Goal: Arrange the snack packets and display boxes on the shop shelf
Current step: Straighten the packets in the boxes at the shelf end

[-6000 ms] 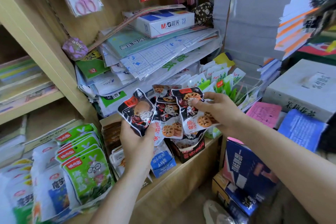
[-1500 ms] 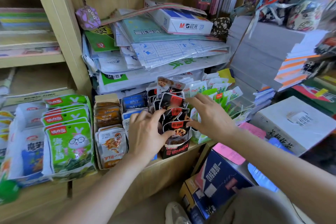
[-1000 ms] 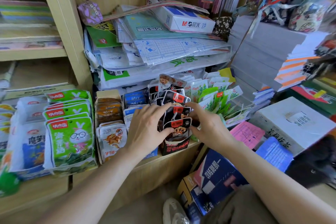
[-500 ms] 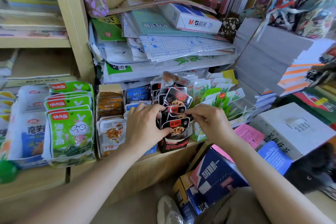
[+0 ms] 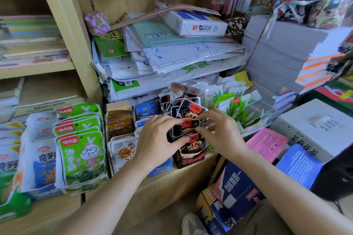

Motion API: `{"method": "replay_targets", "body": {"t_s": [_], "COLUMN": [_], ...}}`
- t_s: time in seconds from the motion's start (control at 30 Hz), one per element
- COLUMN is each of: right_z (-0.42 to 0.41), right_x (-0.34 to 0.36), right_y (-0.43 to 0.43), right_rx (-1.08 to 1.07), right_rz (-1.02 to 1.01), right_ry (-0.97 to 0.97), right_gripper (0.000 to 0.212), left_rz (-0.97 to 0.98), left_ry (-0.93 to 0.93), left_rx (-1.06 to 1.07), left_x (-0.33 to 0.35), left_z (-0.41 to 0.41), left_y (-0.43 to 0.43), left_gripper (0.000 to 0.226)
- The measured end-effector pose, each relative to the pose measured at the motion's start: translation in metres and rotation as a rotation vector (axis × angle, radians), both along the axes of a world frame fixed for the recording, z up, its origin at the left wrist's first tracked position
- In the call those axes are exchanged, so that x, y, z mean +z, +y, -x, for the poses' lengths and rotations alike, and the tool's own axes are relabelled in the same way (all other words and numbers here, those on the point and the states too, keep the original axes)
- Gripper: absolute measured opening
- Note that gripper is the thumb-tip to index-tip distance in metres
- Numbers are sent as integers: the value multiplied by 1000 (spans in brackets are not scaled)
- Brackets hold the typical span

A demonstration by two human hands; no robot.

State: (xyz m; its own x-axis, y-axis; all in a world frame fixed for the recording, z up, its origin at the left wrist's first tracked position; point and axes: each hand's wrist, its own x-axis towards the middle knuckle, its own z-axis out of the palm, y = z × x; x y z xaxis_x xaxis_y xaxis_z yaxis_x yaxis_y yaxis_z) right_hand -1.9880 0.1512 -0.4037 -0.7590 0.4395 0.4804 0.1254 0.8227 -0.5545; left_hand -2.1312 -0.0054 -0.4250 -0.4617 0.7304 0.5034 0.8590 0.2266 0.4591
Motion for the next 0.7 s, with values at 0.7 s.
{"method": "replay_targets", "body": {"t_s": [0.7], "right_z": [18], "right_x": [25], "right_y": [16], "right_rx": [210], "right_rz": [58], "right_ry": [-427], "right_gripper": [62], "left_rz": [-95], "left_ry": [-118], "left_rx": [77], "left_x": [-1], "left_z": [9], "left_y": [3], "left_gripper": [36]}}
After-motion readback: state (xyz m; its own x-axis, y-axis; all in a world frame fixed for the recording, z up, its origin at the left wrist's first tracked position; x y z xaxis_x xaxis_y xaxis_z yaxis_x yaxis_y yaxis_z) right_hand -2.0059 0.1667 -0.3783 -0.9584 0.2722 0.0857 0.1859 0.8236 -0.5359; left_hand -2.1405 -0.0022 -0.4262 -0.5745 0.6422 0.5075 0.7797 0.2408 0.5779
